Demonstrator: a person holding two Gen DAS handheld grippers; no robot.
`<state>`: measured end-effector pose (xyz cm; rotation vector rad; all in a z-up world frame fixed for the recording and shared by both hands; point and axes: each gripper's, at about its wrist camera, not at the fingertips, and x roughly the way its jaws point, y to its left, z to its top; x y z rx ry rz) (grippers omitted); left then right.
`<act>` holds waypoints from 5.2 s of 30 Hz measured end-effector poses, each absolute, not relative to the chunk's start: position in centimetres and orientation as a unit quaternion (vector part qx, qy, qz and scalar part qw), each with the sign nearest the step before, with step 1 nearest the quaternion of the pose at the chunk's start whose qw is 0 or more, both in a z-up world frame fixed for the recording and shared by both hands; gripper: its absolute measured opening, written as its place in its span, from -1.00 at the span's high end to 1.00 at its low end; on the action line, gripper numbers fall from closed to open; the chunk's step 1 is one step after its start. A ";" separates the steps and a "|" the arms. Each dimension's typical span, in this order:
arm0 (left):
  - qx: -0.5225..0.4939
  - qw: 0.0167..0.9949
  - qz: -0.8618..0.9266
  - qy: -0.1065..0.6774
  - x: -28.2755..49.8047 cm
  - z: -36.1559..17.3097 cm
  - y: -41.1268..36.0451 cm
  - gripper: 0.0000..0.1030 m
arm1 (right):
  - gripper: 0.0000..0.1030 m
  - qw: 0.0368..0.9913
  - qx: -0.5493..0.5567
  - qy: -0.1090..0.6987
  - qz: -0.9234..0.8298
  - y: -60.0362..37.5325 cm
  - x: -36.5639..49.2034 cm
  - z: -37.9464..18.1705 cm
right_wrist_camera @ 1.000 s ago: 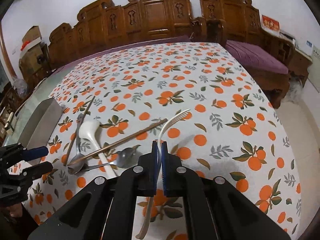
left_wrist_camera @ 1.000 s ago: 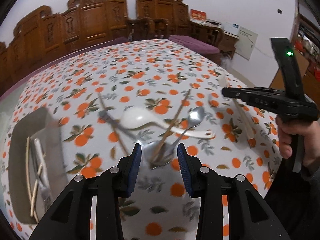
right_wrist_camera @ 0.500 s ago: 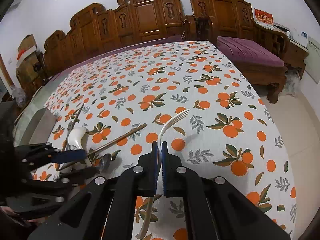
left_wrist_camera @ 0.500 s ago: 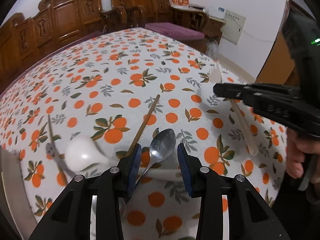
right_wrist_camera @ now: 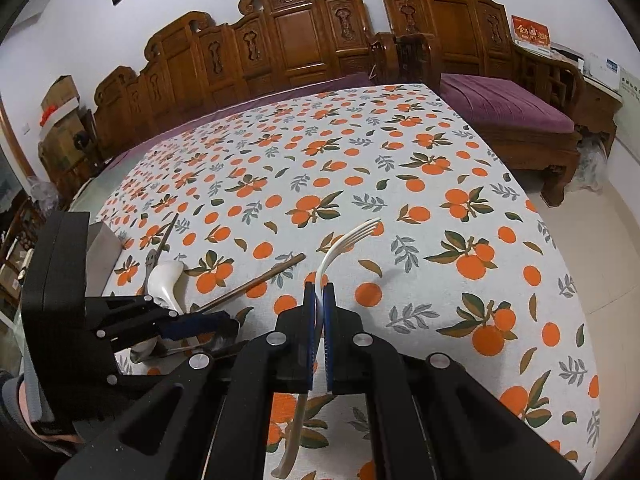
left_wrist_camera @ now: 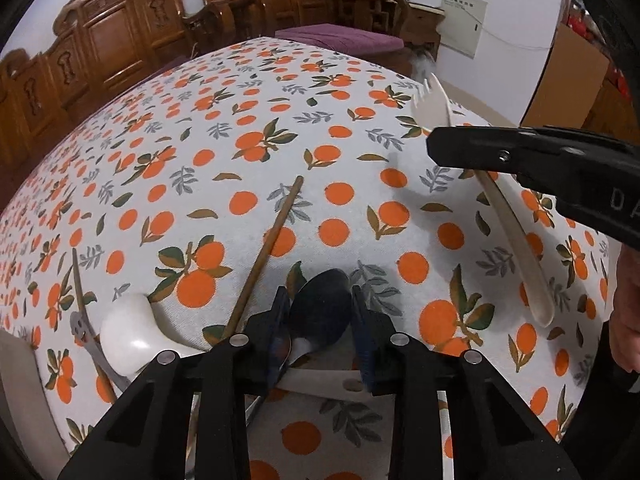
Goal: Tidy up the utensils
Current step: 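Grasp a white plastic fork with the right gripper while the left gripper grasps a metal spoon, then carry the metal spoon to the tray with the left gripper while the right gripper lifts the white fork, then drop the metal spoon in the tray with the left gripper while the right gripper carries the fork, then lower the white fork into the tray and open the right gripper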
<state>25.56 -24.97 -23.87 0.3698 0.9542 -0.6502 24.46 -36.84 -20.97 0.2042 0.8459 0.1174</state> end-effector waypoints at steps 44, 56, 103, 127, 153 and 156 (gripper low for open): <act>0.033 0.925 -0.237 0.297 21.2 -8.2 -12.2 0.57 | 0.91 0.916 0.036 0.374 0.142 -28.0 21.6 -17.7; 0.017 0.942 -0.176 0.283 19.4 -5.8 -4.8 0.57 | 0.91 0.920 -0.005 0.344 0.189 -21.3 20.5 -13.8; -0.018 0.914 -0.052 0.402 24.2 -16.0 8.5 0.97 | 0.91 0.890 -0.026 0.358 0.283 -8.9 24.7 -14.5; -0.043 0.927 -0.004 0.372 23.2 -14.2 14.7 0.09 | 0.67 0.855 -0.004 0.403 0.326 -1.5 31.0 -18.1; 0.016 0.930 -0.130 0.343 21.0 -13.4 0.5 -0.65 | 0.28 0.909 -0.024 0.387 0.151 -24.8 23.9 -18.5; 0.026 0.927 -0.138 0.348 20.8 -13.9 -0.7 -0.65 | 0.19 0.905 0.008 0.401 0.143 -25.8 23.9 -20.1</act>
